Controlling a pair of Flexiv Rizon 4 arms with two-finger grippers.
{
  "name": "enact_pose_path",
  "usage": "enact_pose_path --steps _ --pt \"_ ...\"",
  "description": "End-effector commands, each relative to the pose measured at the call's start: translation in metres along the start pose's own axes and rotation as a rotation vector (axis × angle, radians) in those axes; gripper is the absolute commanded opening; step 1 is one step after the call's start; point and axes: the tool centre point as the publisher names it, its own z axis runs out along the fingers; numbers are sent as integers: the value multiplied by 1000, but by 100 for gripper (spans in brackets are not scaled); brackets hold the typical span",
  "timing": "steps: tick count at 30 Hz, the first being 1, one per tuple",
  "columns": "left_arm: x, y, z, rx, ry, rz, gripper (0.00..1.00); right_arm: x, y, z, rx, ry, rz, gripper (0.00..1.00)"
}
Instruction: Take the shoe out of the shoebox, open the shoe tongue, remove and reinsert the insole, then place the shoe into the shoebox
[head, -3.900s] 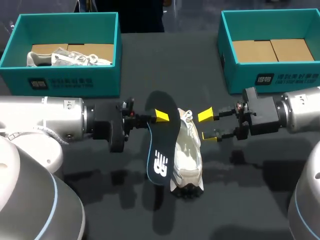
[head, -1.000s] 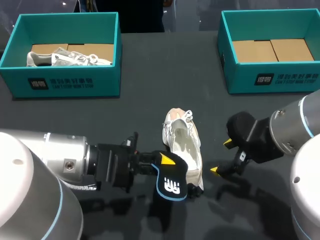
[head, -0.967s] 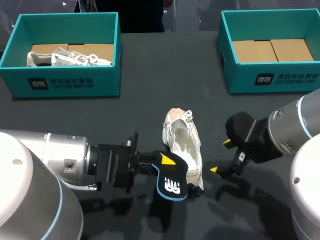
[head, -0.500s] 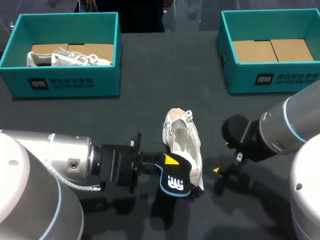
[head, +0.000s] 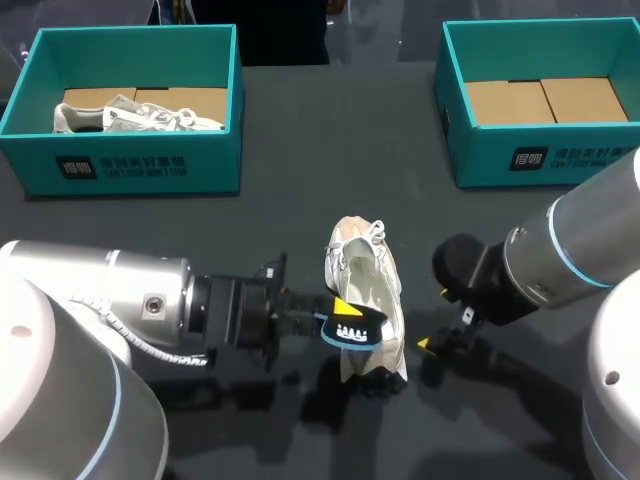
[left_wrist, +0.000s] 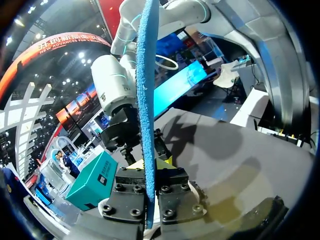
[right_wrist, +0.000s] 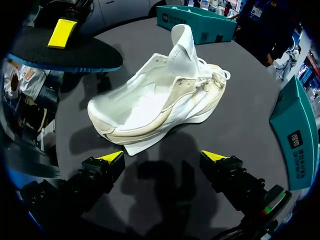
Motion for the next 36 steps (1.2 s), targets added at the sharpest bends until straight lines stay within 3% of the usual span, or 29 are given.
enact_pose_path --steps 1,14,25,36 --pt "-1 1 3 -2 2 0 0 3 1 5 1 -10 1 100" --pt "-8 3 17 -6 23 -27 0 3 1 5 1 -10 1 100" --pt "-2 0 13 7 32 -24 0 14 15 6 49 51 -177 100" --pt "5 -2 14 18 22 -54 0 9 15 7 58 70 -242 100"
